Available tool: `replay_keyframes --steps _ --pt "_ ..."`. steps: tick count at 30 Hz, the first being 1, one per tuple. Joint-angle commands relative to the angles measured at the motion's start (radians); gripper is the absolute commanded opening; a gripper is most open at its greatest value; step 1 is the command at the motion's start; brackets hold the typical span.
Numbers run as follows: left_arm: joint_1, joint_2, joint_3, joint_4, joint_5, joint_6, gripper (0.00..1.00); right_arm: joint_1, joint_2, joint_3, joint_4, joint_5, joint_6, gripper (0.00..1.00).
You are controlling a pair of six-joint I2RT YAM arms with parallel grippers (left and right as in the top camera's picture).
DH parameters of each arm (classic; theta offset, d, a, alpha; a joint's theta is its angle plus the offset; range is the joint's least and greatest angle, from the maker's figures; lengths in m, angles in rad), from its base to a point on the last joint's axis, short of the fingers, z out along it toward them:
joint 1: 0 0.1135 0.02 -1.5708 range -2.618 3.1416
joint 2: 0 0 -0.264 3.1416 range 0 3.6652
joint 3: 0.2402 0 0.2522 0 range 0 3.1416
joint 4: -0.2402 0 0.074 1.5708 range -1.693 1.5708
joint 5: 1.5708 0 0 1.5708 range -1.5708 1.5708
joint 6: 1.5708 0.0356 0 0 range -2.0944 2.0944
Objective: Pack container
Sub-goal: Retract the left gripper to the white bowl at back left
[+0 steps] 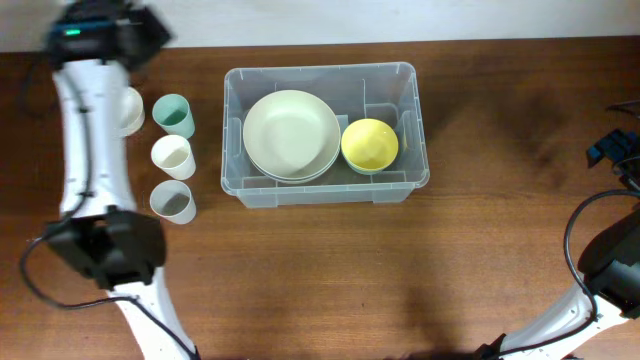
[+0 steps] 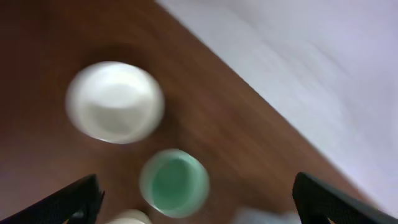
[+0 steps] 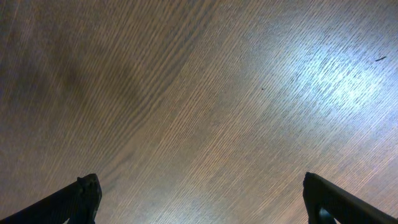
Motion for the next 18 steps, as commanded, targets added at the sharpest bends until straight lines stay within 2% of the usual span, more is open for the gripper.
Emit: replay_keyframes --steps 1,6,13,18 --pt "0.113 0.048 0.002 0.0 -0.006 -0.14 0.99 -0.001 -0.006 -0.003 0.0 0.008 0.008 0.99" --pt "0.234 0.127 0.002 0.002 0.168 -0.163 0.99 -0.001 -0.006 -0.003 0.0 0.008 0.008 0.99" --pt "0.304 0.233 0.002 0.003 0.178 -0.241 1.0 -0.001 -0.006 -0.003 0.0 0.009 0.008 0.99" --pt "0.304 0.272 0.002 0.009 0.182 -0.249 0.99 -0.001 -0.006 -0.003 0.0 0.008 0.008 0.99"
